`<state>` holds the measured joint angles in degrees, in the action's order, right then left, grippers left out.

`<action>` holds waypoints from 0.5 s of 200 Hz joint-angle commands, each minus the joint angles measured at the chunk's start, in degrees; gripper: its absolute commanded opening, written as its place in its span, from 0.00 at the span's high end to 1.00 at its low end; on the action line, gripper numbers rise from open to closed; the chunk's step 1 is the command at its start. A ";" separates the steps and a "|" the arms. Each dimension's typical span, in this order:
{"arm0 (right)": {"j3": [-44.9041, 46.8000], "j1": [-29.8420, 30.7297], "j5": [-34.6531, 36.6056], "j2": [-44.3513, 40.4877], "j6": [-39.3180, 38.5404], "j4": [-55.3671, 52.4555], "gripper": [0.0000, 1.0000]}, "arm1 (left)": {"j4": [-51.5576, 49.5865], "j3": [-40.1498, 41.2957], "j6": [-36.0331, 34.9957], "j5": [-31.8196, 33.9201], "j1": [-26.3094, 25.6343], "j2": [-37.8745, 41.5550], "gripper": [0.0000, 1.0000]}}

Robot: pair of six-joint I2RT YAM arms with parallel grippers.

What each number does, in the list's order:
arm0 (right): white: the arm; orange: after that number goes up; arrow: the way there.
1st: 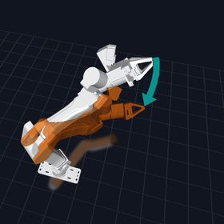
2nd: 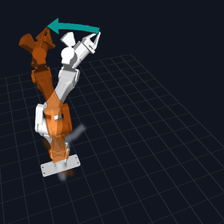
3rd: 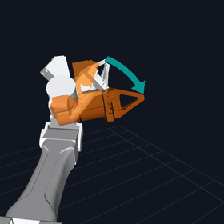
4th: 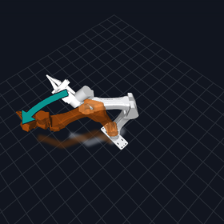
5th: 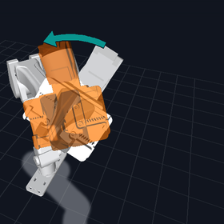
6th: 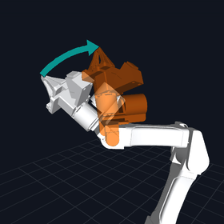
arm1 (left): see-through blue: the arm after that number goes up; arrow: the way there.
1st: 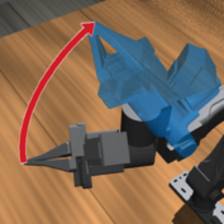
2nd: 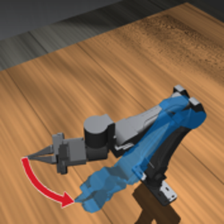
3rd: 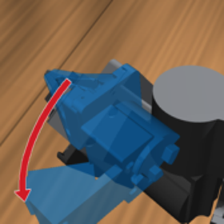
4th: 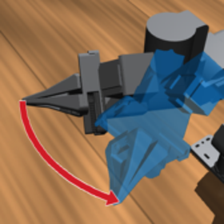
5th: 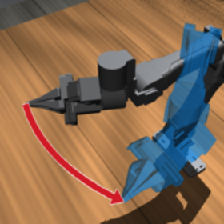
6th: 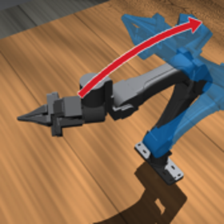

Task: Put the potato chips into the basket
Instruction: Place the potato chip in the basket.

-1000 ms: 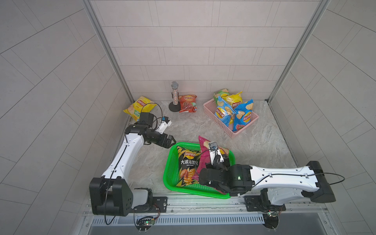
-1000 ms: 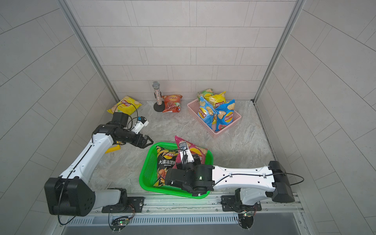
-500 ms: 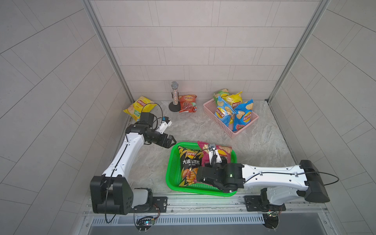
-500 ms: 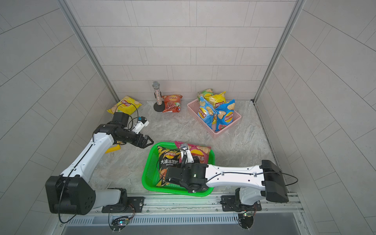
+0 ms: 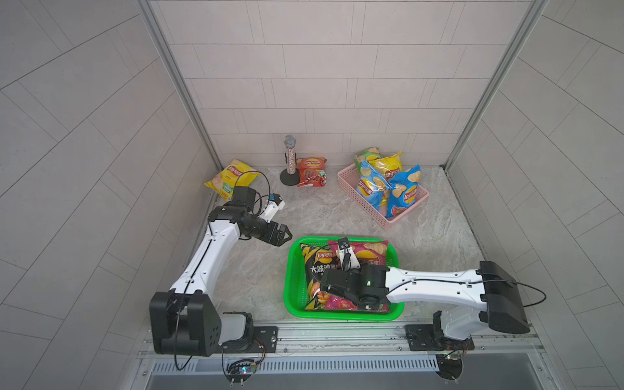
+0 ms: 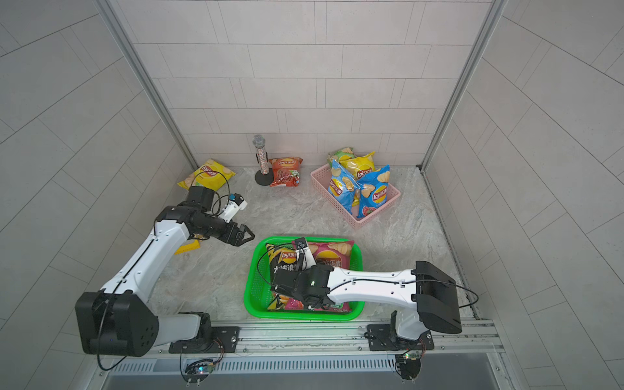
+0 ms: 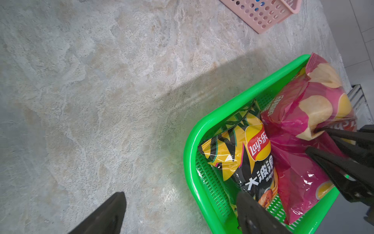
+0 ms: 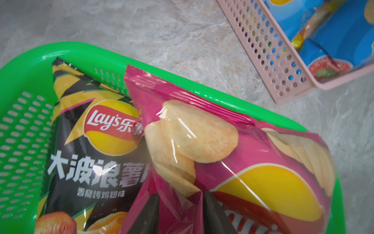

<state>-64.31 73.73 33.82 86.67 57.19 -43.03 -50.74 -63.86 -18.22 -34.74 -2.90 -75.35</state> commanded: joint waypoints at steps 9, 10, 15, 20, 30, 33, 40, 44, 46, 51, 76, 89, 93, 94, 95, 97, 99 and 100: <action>-5.27 -1.08 -3.60 -3.15 -6.45 -4.31 0.49 | 0.93 0.50 -3.85 3.24 0.19 -0.23 0.10; -5.41 -1.15 -3.68 -3.30 -6.55 -4.42 0.49 | 0.96 0.63 -3.89 3.26 0.18 -0.23 0.10; -6.01 -1.43 -4.24 -4.04 -7.30 -4.69 0.49 | 1.14 1.01 -4.15 3.36 0.18 -0.31 0.10; -6.36 -1.84 -5.01 -4.85 -8.22 -4.61 0.49 | 1.25 1.38 -4.30 3.36 0.20 -0.28 0.11; -6.44 -3.44 -7.33 -6.42 -9.22 -4.25 0.50 | 1.74 2.41 -4.28 2.70 0.17 -0.26 0.11; -6.30 -3.96 -8.31 -6.85 -9.53 -3.92 0.50 | 1.93 2.80 -4.28 2.24 0.22 -0.31 0.12; -5.58 -5.56 -11.20 -7.85 -10.67 -2.43 0.50 | 2.26 3.71 -4.28 1.39 0.09 -0.26 0.12; -5.07 -6.71 -13.24 -8.25 -11.21 -1.42 0.50 | 2.56 4.16 -4.28 0.99 0.08 -0.27 0.12; -4.80 -7.36 -14.40 -8.40 -11.46 -1.02 0.50 | 2.64 4.35 -4.28 0.88 0.02 -0.31 0.12; -4.25 -8.82 -16.74 -8.55 -11.86 0.01 0.50 | 2.95 4.86 -4.28 0.47 -0.07 -0.31 0.12; -3.94 -13.75 -22.73 -6.80 -15.98 3.20 0.50 | 3.56 6.07 -5.76 -0.10 -0.48 -0.58 0.13; -5.61 -14.63 -23.51 -4.75 -18.54 3.93 0.50 | 4.48 6.92 -6.35 -0.28 -0.58 -0.67 0.14; -6.39 -14.94 -23.82 -3.92 -19.12 3.92 0.51 | 4.65 7.12 -6.70 -0.42 -0.61 -0.82 0.14; -6.59 -15.02 -23.95 -3.72 -19.30 3.91 0.51 | 4.67 7.19 -6.81 -0.42 -0.57 -0.83 0.14; -6.78 -15.11 -24.01 -3.54 -19.44 3.91 0.51 | 4.77 7.22 -6.82 -0.50 -0.64 -0.88 0.14; -7.14 -15.22 -24.25 -3.09 -19.74 4.02 0.51 | 4.82 7.40 -7.03 -0.57 -0.69 -0.86 0.14; -7.56 -15.34 -24.49 -2.65 -20.03 4.05 0.51 | 4.89 7.55 -7.08 -0.58 -0.66 -0.94 0.14; -7.70 -15.40 -24.58 -2.47 -20.15 4.11 0.51 | 4.92 7.62 -7.13 -0.63 -0.68 -0.94 0.14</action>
<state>-69.28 59.18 14.81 80.25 42.96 -40.36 -47.48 -57.65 -22.90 -33.78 -3.14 -75.57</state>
